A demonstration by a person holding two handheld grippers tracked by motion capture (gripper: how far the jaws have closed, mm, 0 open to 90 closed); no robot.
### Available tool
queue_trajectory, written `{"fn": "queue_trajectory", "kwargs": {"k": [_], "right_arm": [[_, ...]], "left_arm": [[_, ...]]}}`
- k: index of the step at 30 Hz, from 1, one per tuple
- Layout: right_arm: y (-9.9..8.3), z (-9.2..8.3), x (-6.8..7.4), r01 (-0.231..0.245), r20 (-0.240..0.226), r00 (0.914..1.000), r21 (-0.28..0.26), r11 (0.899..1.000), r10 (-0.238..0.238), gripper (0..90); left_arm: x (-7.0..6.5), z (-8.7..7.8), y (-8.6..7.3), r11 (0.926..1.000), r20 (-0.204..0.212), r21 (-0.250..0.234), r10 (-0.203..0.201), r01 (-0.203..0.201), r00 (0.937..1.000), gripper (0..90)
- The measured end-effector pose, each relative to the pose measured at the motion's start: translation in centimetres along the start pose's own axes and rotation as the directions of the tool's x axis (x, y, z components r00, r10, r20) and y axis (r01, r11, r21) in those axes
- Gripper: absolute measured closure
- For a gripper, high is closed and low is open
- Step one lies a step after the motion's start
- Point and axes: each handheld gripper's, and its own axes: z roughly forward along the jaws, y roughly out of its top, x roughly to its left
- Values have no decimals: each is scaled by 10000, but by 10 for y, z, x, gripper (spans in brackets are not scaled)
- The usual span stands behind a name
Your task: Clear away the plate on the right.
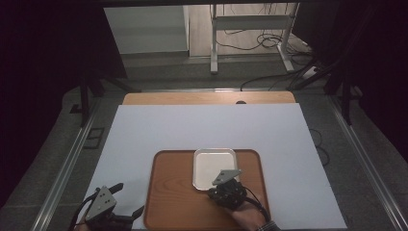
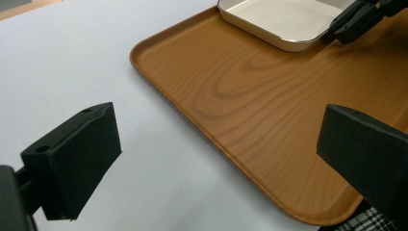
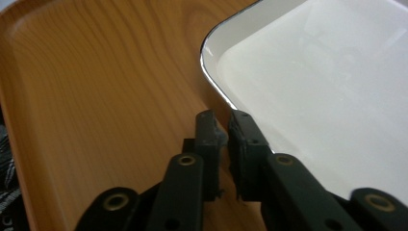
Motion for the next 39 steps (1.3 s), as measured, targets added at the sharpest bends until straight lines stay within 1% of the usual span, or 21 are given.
{"fn": "queue_trajectory", "kwargs": {"k": [2,5,9,11,14,19,23,27,34,39], "right_arm": [[0,-1,0,5,1,10000,-29,10000,-5,791],[0,-4,0,-96,-66,9999,-174,9998,95,735],[1,-8,0,-83,-68,9999,-283,9996,82,701],[1,-11,-1,-83,12,10000,-390,9992,83,657],[1,-13,-2,-118,45,9999,-449,9989,120,631],[0,-18,-5,-272,198,9994,-553,9981,284,553],[-1,-21,-7,-293,357,9989,-685,9972,318,485],[-4,-25,-11,-305,515,9981,-762,9966,345,439],[-7,-33,-18,-462,612,9968,-866,9952,516,389],[-9,-36,-21,-523,574,9967,-920,9944,577,353]], "left_arm": [[0,0,0,10000,1,-4,8,-8,10000,14],[0,0,0,10000,1,-1,23,-23,10000,14],[0,0,0,10000,7,-1,42,-42,10000,15],[0,0,0,10000,14,-10,43,-43,10000,15],[-1,0,0,10000,8,5,75,-75,10000,16],[-1,0,0,9999,4,8,105,-105,9999,16],[-2,0,0,9999,0,23,150,-150,9999,16],[-1,0,0,9999,6,10,132,-132,9999,16],[-1,0,0,9999,22,-2,125,-125,9999,16],[-1,0,0,9999,36,-10,115,-115,9999,16]]}}
